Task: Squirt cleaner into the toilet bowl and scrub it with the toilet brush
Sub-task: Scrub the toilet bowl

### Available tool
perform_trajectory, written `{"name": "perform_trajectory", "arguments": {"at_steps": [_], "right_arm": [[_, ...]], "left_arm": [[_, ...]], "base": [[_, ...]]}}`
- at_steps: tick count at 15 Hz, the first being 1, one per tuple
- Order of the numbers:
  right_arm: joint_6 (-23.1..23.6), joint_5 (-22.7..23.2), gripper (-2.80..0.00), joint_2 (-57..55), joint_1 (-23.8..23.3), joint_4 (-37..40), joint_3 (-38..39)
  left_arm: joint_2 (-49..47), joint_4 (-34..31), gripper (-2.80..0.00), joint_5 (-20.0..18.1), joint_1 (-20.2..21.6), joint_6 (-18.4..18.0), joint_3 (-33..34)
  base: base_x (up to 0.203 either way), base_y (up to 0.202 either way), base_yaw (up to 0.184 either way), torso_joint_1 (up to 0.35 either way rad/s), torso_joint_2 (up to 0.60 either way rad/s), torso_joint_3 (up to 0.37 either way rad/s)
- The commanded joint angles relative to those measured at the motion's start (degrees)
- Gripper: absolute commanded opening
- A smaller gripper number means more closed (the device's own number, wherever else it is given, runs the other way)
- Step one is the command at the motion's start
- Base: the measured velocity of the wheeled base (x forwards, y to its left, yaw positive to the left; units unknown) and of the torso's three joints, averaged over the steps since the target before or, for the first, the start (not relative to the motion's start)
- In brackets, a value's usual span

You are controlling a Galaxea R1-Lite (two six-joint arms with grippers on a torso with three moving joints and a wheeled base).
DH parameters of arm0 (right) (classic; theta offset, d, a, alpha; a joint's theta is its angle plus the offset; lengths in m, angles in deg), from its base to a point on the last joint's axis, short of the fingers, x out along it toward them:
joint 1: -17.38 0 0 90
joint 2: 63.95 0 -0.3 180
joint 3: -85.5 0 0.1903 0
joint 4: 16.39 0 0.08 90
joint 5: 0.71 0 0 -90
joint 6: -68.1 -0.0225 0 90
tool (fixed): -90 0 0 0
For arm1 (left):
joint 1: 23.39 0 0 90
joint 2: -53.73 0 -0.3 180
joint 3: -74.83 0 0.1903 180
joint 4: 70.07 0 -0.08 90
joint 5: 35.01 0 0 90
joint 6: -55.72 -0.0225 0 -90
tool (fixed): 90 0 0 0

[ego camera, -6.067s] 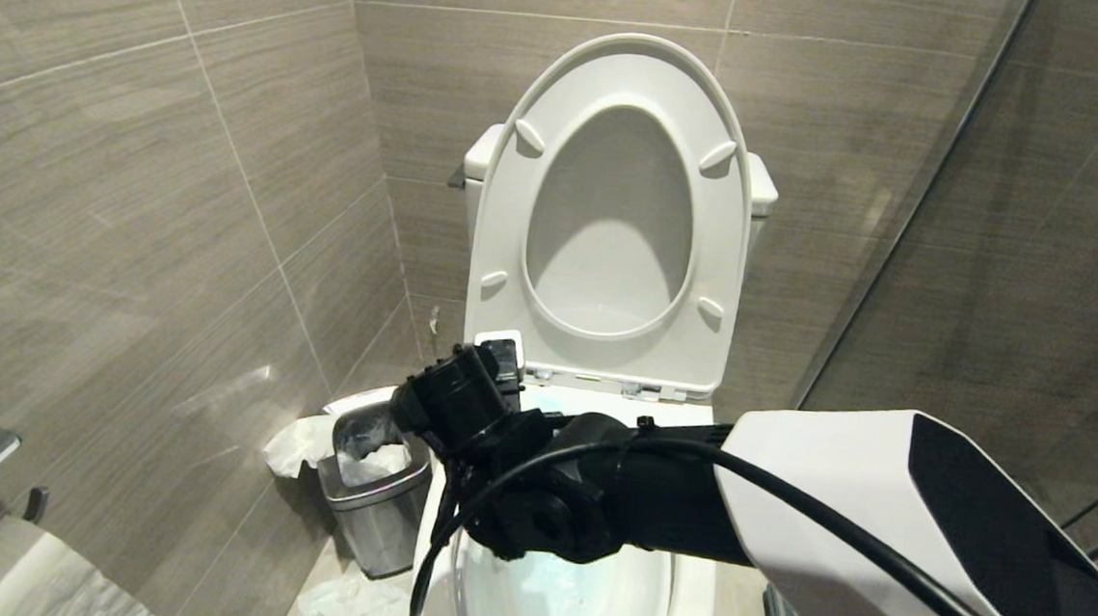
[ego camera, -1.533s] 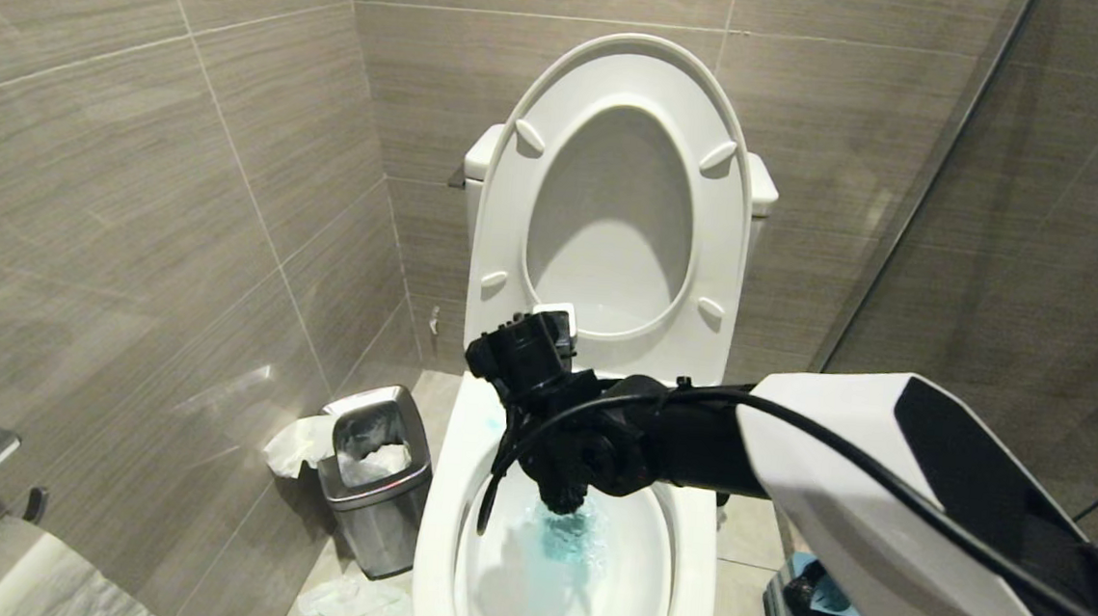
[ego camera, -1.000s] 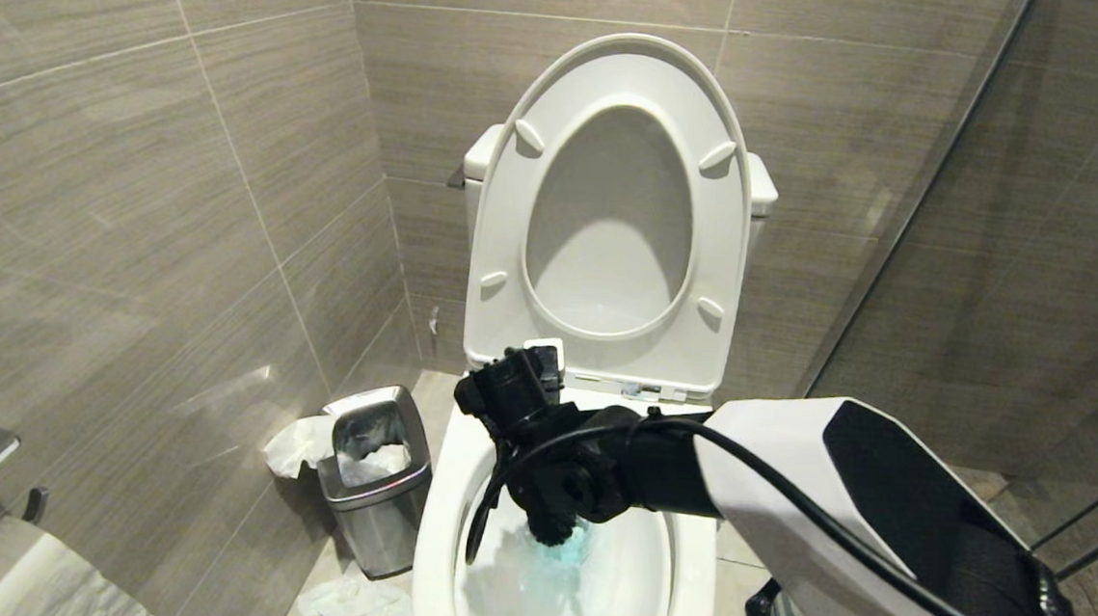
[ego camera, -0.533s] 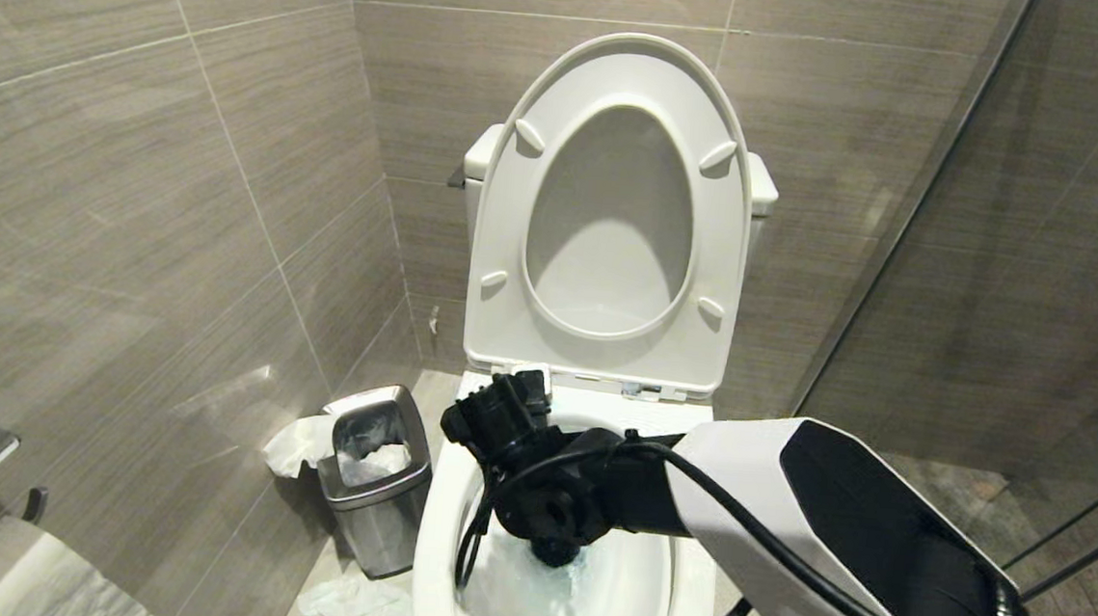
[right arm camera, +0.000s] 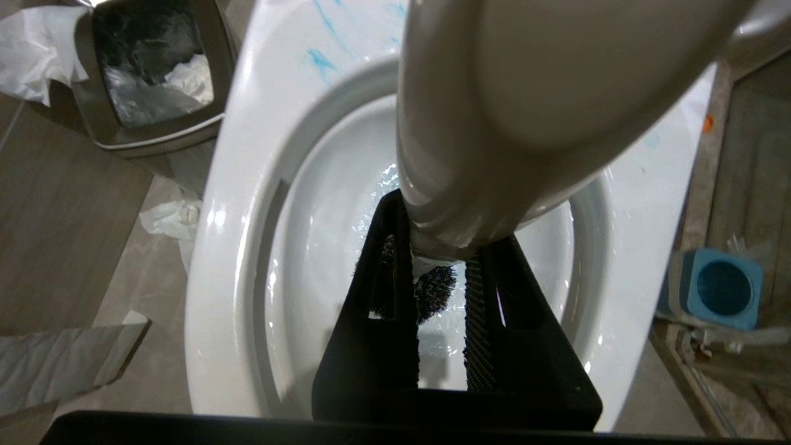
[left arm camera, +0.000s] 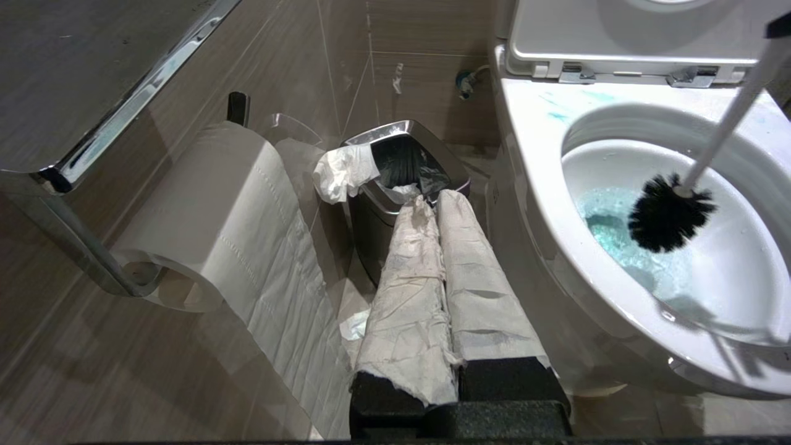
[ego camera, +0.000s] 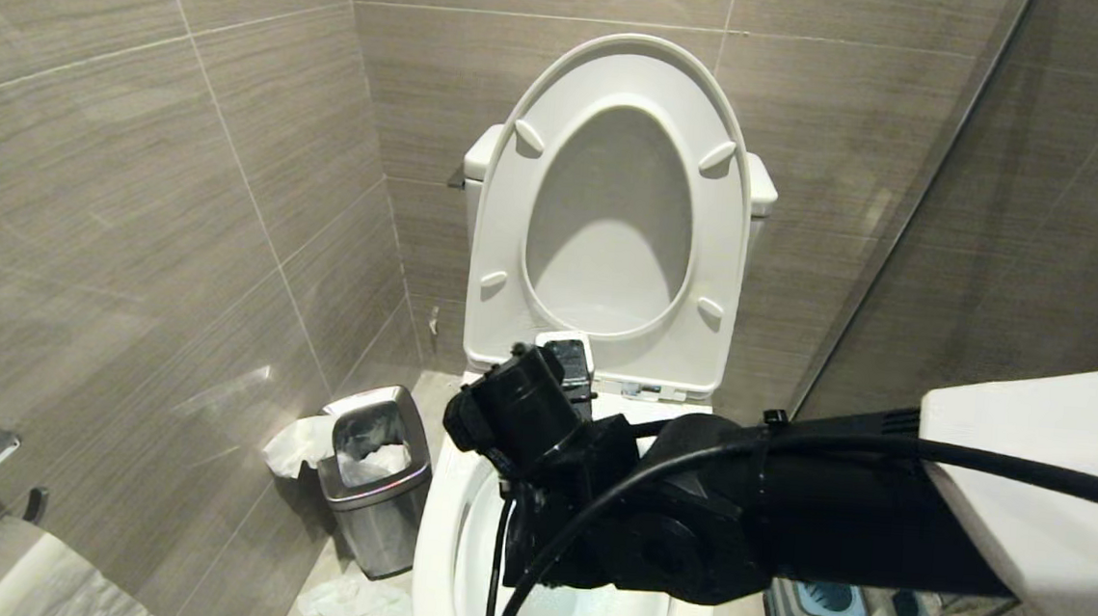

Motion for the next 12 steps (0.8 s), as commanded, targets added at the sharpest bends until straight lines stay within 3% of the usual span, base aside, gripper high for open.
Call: {"name": "perform_trajectory", "arguments": {"at_steps": [1, 8, 12], "right_arm": [[-2.16, -0.44, -2.80, 2.47, -0.35, -0.06, 4.64], [-2.26, 0.37, -2.80, -1.98, 0.29, -0.57, 4.48], [-0.84, 0.80, -2.80, -7.86, 0.23, -0.28, -6.21]], "left_arm": [[0.01, 0.01, -2.80, 0.09, 0.00, 0.04, 0.00], [0.01, 0.01, -2.80, 0.07, 0.00, -0.05, 0.00], [0.01, 0.01, -2.80, 0.04, -0.04, 0.01, 0.00]], "base": [[0.000, 0.000, 0.000, 0.000, 0.00, 0.000], [0.000, 0.000, 0.000, 0.000, 0.00, 0.000], [0.000, 0.000, 0.000, 0.000, 0.00, 0.000]]}}
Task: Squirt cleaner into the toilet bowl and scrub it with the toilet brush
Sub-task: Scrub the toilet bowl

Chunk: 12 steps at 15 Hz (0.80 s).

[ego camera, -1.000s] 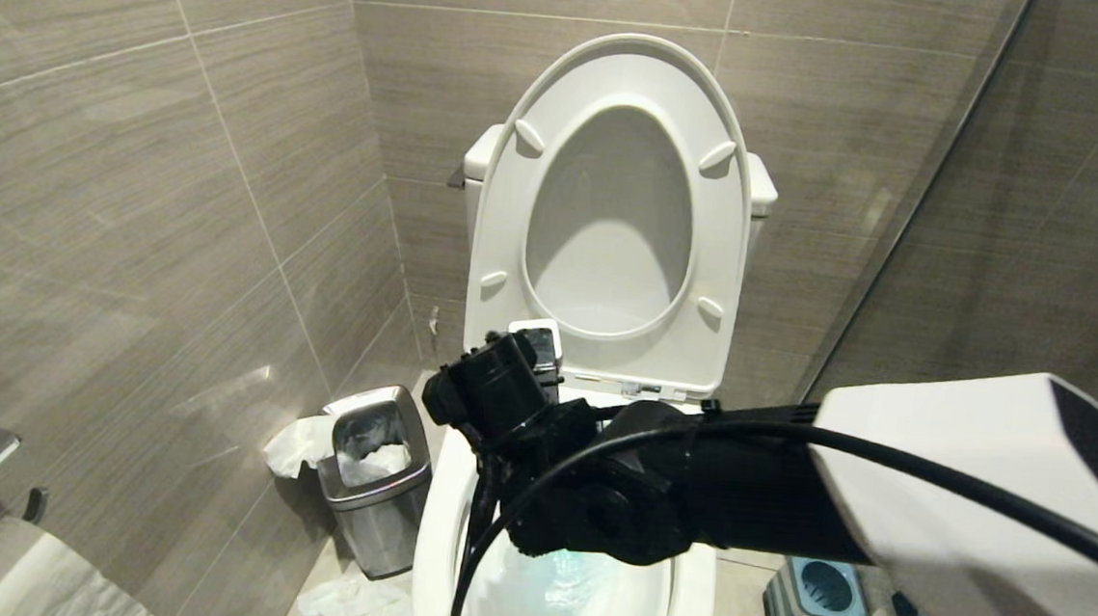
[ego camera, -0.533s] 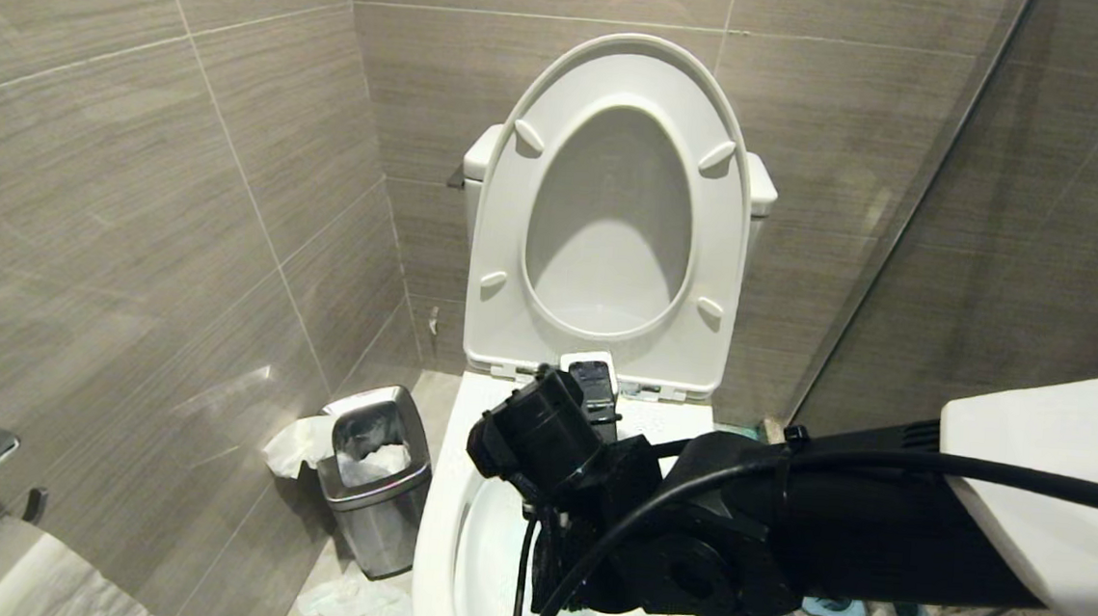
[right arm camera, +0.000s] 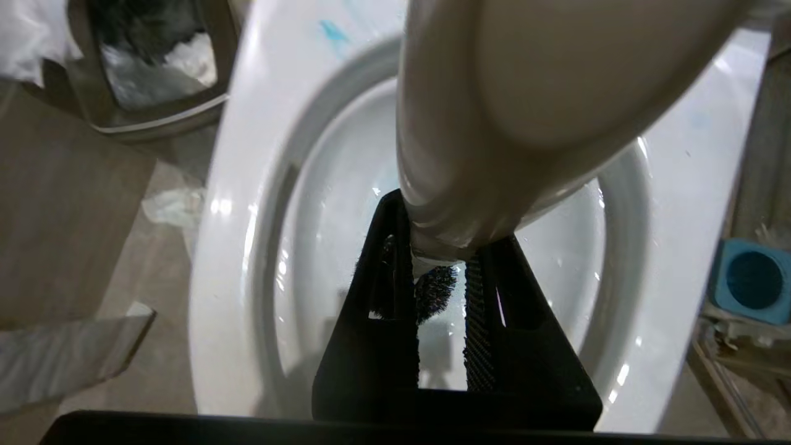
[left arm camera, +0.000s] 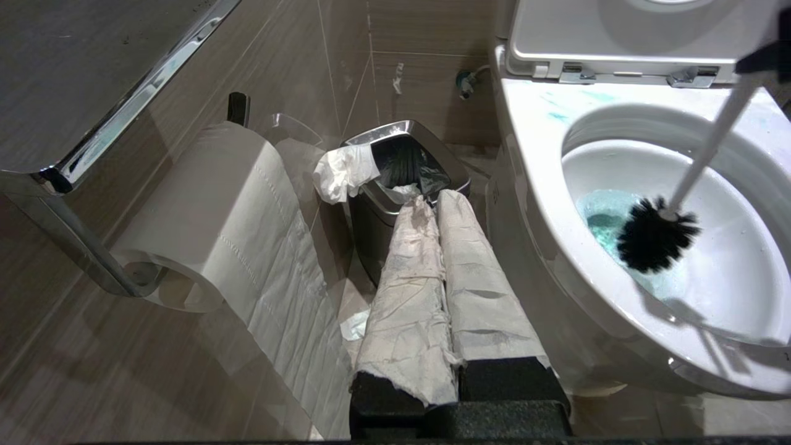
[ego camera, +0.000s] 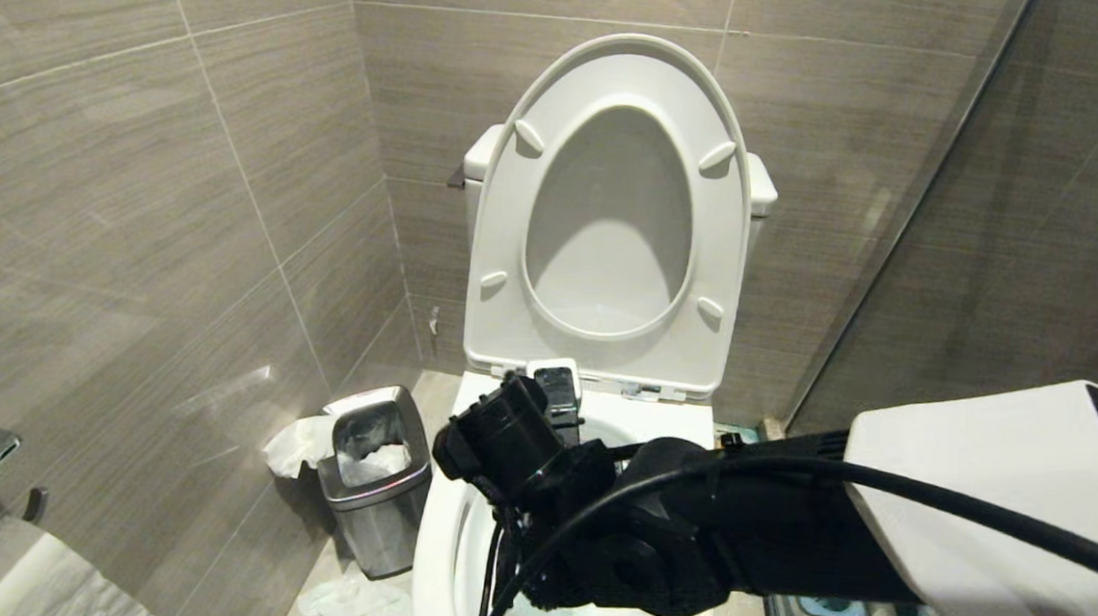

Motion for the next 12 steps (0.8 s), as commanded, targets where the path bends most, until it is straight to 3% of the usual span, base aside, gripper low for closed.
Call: {"name": "perform_trajectory", "arguments": {"at_steps": [1, 4, 6, 9, 12], "right_arm": [[1.28, -0.31, -2.80, -5.78, -0.25, 0.17, -7.89], [5.19, -0.73, -2.80, -11.76, -2.05, 0.19, -19.62], [8.93, -2.13, -2.80, -13.77, -5.40, 0.08, -23.42], [9.34, -4.15, -2.80, -10.26, -8.15, 0.31, -21.00], [9.38, -4.40, -2.80, -3.48, -9.01, 0.40, -12.54]], "left_arm": [[0.01, 0.01, -2.80, 0.05, 0.00, -0.05, 0.00], [0.01, 0.01, -2.80, -0.03, 0.00, 0.03, 0.00], [0.01, 0.01, -2.80, 0.00, 0.00, 0.01, 0.00], [0.01, 0.01, -2.80, -0.01, -0.08, 0.01, 0.00], [0.01, 0.01, -2.80, 0.01, 0.00, 0.00, 0.00]], "base": [[0.000, 0.000, 0.000, 0.000, 0.00, 0.000], [0.000, 0.000, 0.000, 0.000, 0.00, 0.000], [0.000, 0.000, 0.000, 0.000, 0.00, 0.000], [0.000, 0.000, 0.000, 0.000, 0.00, 0.000], [0.000, 0.000, 0.000, 0.000, 0.00, 0.000]]}}
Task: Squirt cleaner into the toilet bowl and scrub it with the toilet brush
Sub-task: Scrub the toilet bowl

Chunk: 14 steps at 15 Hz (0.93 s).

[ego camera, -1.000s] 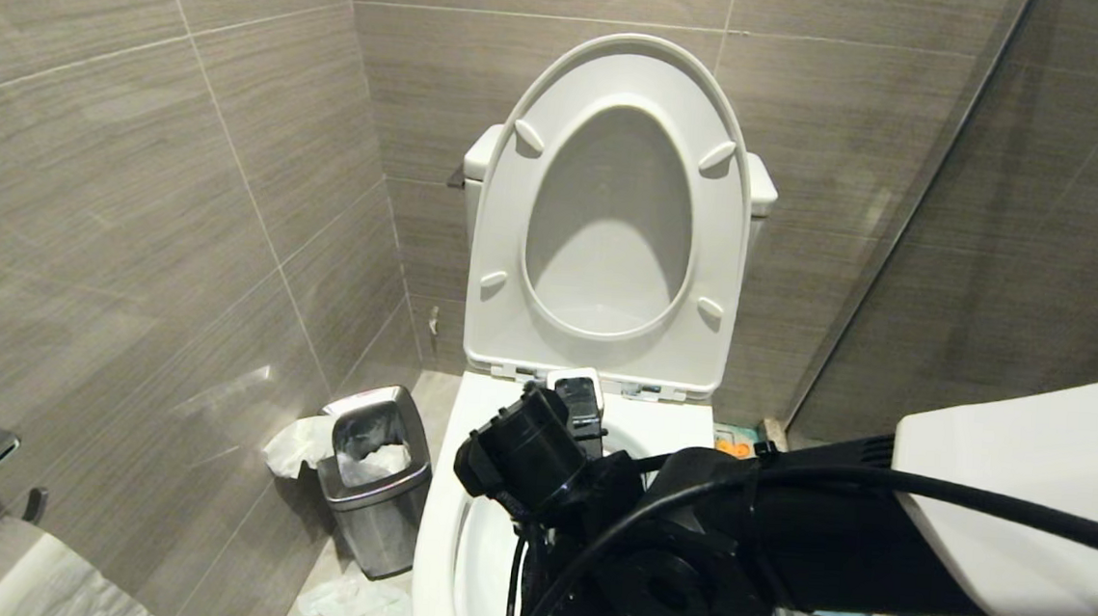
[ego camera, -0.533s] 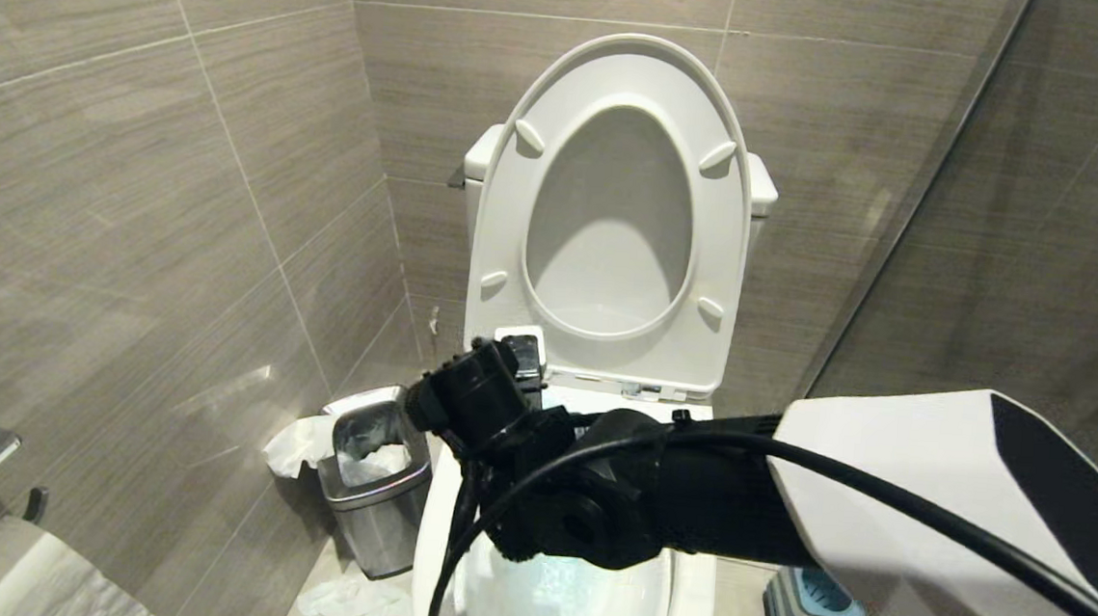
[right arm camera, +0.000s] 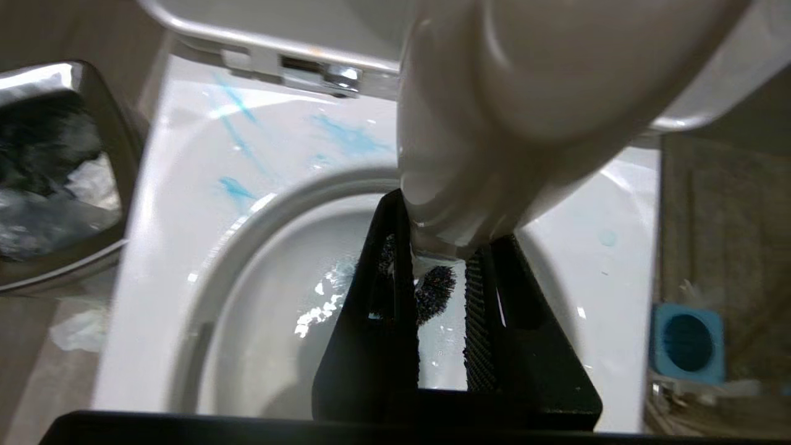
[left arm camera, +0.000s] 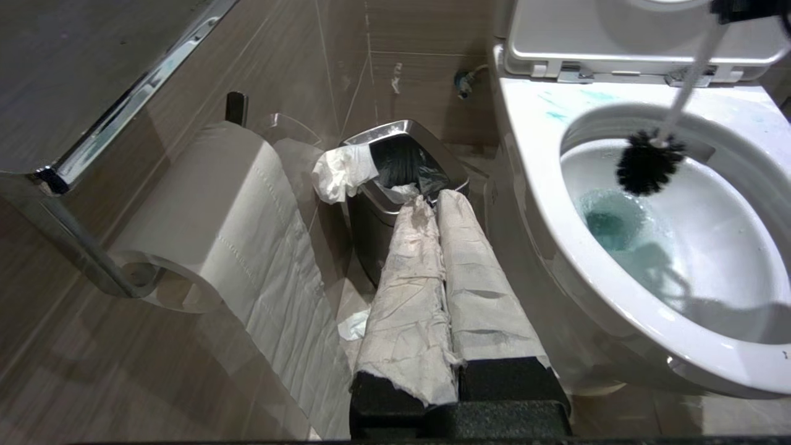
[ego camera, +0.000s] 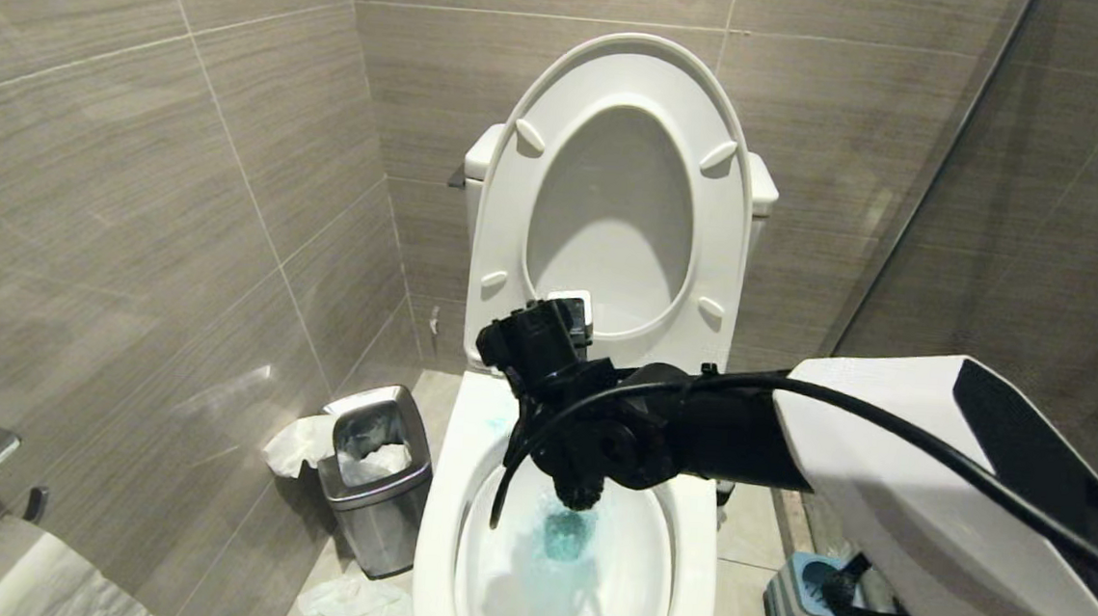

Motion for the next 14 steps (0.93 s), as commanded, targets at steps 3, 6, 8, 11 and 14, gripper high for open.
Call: {"name": "perform_trajectory", "arguments": {"at_steps": [3, 6, 8, 11, 14], "right_arm": [[-0.48, -0.06, -2.80, 13.20, 1.58, -0.01, 15.92], [-2.64, 0.20, -2.80, 17.21, 8.75, -0.02, 20.72], [-4.30, 0.50, -2.80, 15.93, 12.69, 0.16, 20.64], [-4.86, 0.94, -2.80, 8.68, 13.73, -0.03, 12.85], [-4.26, 0.55, -2.80, 0.92, 9.52, 0.11, 2.95]], "left_arm": [[0.01, 0.01, -2.80, -0.04, 0.03, 0.04, 0.00], [0.01, 0.01, -2.80, -0.04, 0.03, -0.01, 0.00], [0.01, 0.01, -2.80, 0.04, 0.03, 0.04, 0.00], [0.01, 0.01, -2.80, 0.01, 0.03, 0.04, 0.00], [0.01, 0.01, -2.80, -0.04, 0.03, 0.04, 0.00]], "base": [[0.000, 0.000, 0.000, 0.000, 0.00, 0.000], [0.000, 0.000, 0.000, 0.000, 0.00, 0.000], [0.000, 0.000, 0.000, 0.000, 0.00, 0.000], [0.000, 0.000, 0.000, 0.000, 0.00, 0.000], [0.000, 0.000, 0.000, 0.000, 0.00, 0.000]]}}
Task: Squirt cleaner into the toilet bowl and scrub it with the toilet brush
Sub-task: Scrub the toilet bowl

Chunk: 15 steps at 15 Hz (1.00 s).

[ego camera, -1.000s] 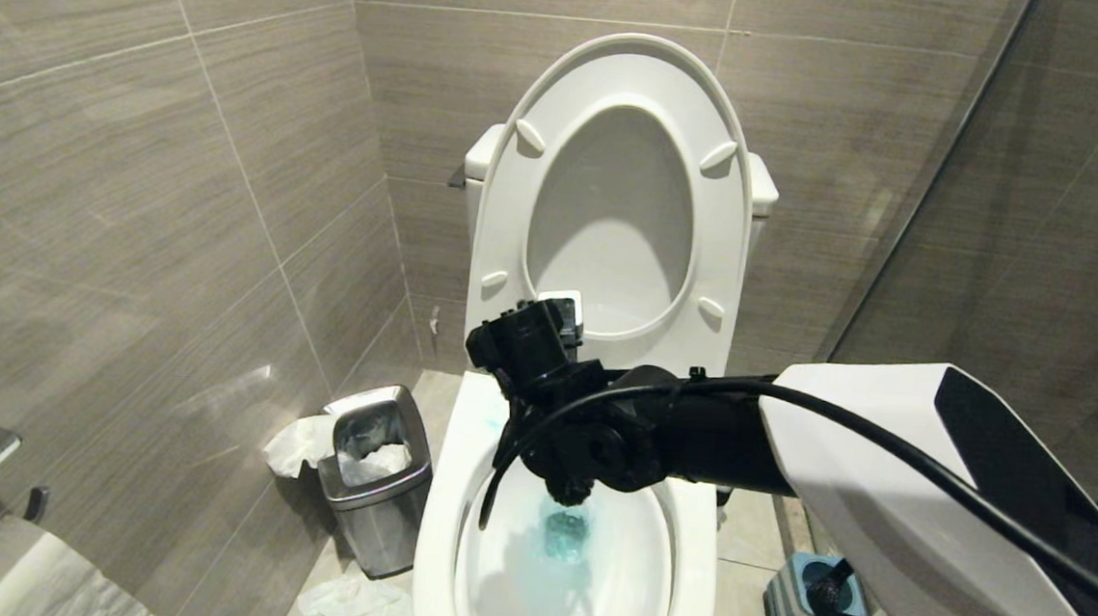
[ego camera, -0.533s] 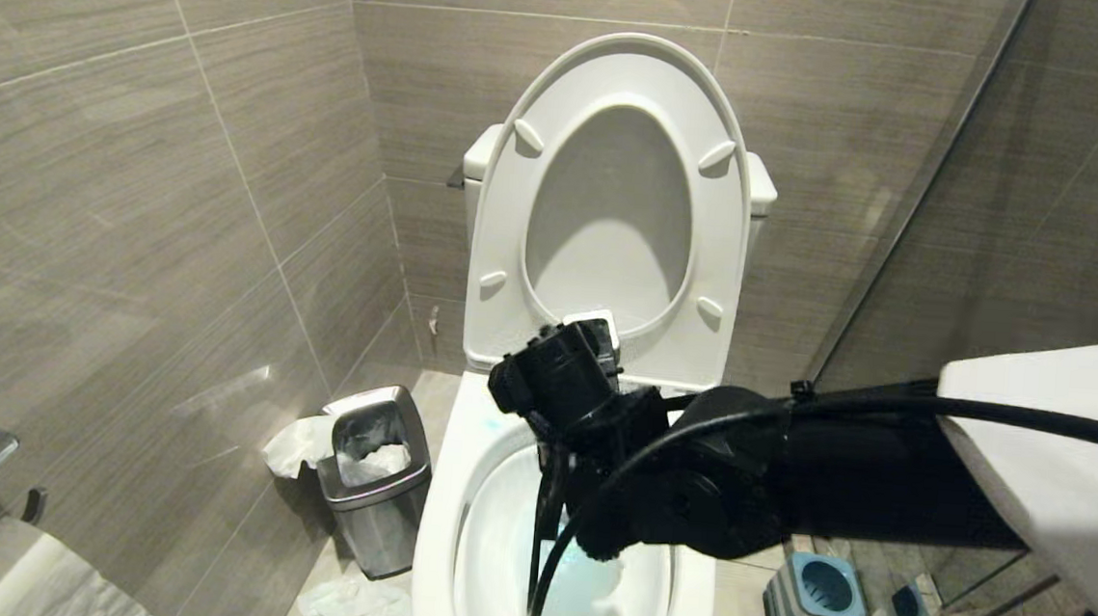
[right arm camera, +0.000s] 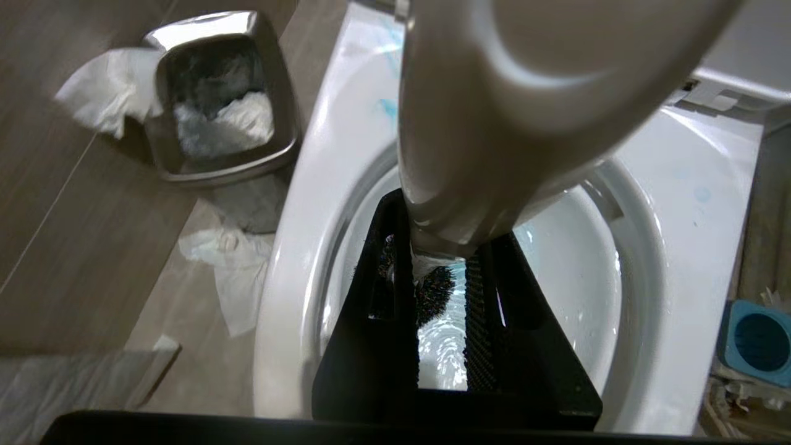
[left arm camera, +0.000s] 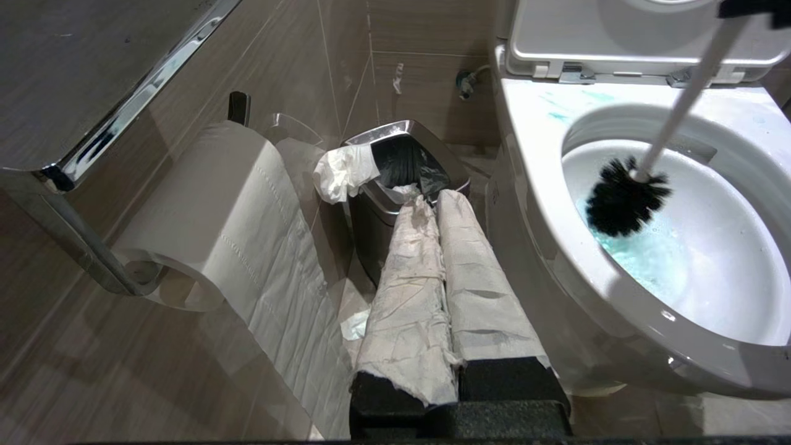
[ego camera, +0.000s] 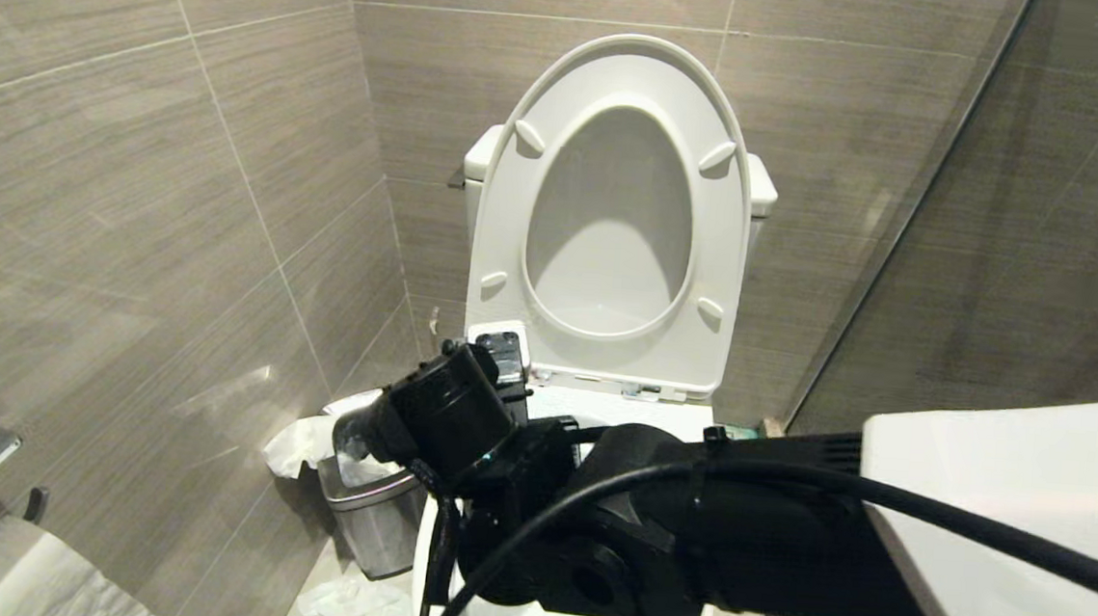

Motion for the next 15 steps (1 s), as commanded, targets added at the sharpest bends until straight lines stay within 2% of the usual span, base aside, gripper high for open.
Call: {"name": "perform_trajectory", "arguments": {"at_steps": [1, 5, 7, 9, 11, 12, 15], "right_arm": [[0.38, -0.46, -2.80, -7.84, -4.77, 0.10, -7.06], [1.22, -0.56, -2.80, -10.21, -11.83, 0.30, -11.56], [0.97, -0.67, -2.80, -7.88, -13.29, 2.50, -9.04], [0.45, -0.37, -2.80, -3.63, -13.52, 4.46, -3.13], [-0.60, 0.43, -2.80, 1.25, -12.14, 4.90, 3.26], [-1.72, 1.23, -2.80, 3.52, -9.94, 5.08, 5.72], [-4.31, 2.46, -2.80, 6.56, -3.60, 5.05, 7.51]], "left_arm": [[0.01, 0.02, -2.80, 0.05, -0.01, 0.00, 0.00], [0.01, 0.02, -2.80, -0.02, 0.00, -0.04, 0.00], [0.01, 0.02, -2.80, -0.02, 0.00, 0.03, 0.00], [0.01, 0.02, -2.80, 0.02, 0.00, -0.06, 0.00], [0.01, 0.02, -2.80, -0.02, 0.00, 0.03, 0.00], [0.01, 0.02, -2.80, 0.02, 0.00, 0.03, 0.00], [0.01, 0.02, -2.80, 0.03, 0.00, 0.02, 0.00]], "base": [[0.000, 0.000, 0.000, 0.000, 0.00, 0.000], [0.000, 0.000, 0.000, 0.000, 0.00, 0.000], [0.000, 0.000, 0.000, 0.000, 0.00, 0.000], [0.000, 0.000, 0.000, 0.000, 0.00, 0.000], [0.000, 0.000, 0.000, 0.000, 0.00, 0.000], [0.000, 0.000, 0.000, 0.000, 0.00, 0.000], [0.000, 0.000, 0.000, 0.000, 0.00, 0.000]]}}
